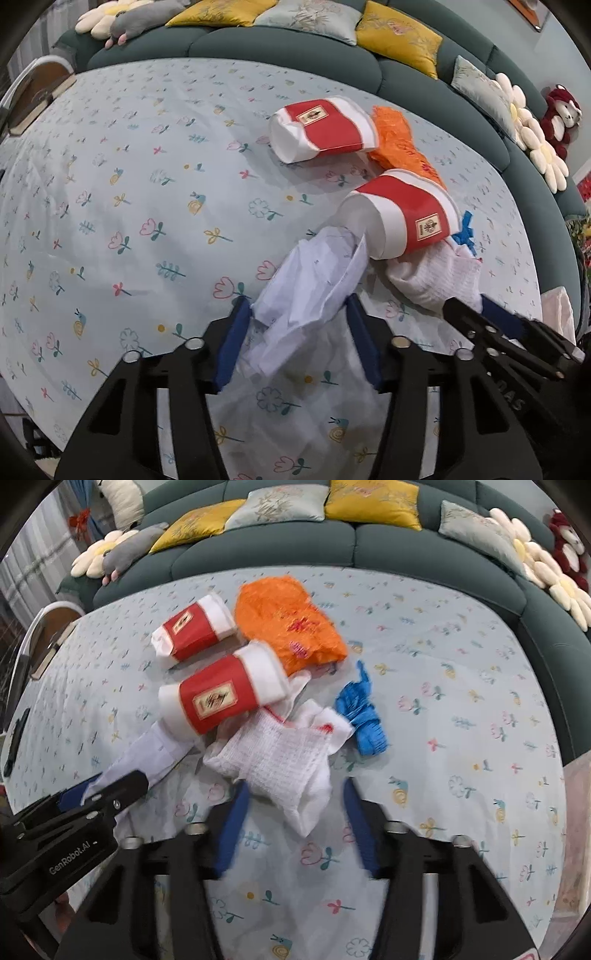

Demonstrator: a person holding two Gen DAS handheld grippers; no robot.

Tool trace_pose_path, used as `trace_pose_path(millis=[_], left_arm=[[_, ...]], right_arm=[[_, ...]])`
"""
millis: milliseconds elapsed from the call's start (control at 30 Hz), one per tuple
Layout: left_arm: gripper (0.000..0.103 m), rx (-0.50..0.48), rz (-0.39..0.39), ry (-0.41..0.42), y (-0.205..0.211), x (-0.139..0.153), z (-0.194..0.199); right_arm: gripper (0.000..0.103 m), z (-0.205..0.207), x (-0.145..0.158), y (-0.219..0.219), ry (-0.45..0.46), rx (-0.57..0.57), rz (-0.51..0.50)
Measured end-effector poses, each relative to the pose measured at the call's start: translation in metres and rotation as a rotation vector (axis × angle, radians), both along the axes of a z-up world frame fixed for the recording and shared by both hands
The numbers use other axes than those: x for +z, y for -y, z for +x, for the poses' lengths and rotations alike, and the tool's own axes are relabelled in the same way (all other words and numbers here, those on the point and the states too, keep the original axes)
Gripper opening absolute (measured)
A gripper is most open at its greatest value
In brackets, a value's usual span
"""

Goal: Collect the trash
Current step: 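Grasp the white cloth glove with the left tool while the right tool grasps the white knit glove, then carry both white gloves to the wastebasket and open both tools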

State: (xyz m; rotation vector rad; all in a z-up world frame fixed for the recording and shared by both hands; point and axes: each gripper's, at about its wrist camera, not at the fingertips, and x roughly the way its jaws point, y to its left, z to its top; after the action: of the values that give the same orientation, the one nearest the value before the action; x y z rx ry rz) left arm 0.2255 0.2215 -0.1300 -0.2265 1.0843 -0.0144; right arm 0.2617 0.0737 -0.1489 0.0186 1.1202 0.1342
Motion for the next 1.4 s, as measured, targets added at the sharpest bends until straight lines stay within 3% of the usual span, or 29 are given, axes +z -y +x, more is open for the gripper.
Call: trace_pose_path(millis=[100,167,567,867,1400], left_arm=[[0.043,-0.007,0.003,0.016,0.003,0.005,-0.005],[0.043,-0.009,-0.002,0.031,0.006,0.013,-0.012],[0.043,-0.034,-0.039,0.109,0.039,0.064,-0.056],[0.043,-0.144,-0.05,0.181,0.105,0.108,-0.085],[0.043,-0.402,-0.019,0.232,0.243,0.136,-0.123]], right_arm=[[0.012,-0.006,0.002,0.0,-0.002,0.017,0.011],[0.008,-0.012,0.008,0.001,0.01,0.021,0.019],[0.008,-0.06,0.074,0.045,0.146,-0.04,0.094],[0.008,-0.099,0.128,0.106,0.275,-0.122,0.112],[0.008,-0.163,0.153,0.237,0.367,-0.324,0.092]])
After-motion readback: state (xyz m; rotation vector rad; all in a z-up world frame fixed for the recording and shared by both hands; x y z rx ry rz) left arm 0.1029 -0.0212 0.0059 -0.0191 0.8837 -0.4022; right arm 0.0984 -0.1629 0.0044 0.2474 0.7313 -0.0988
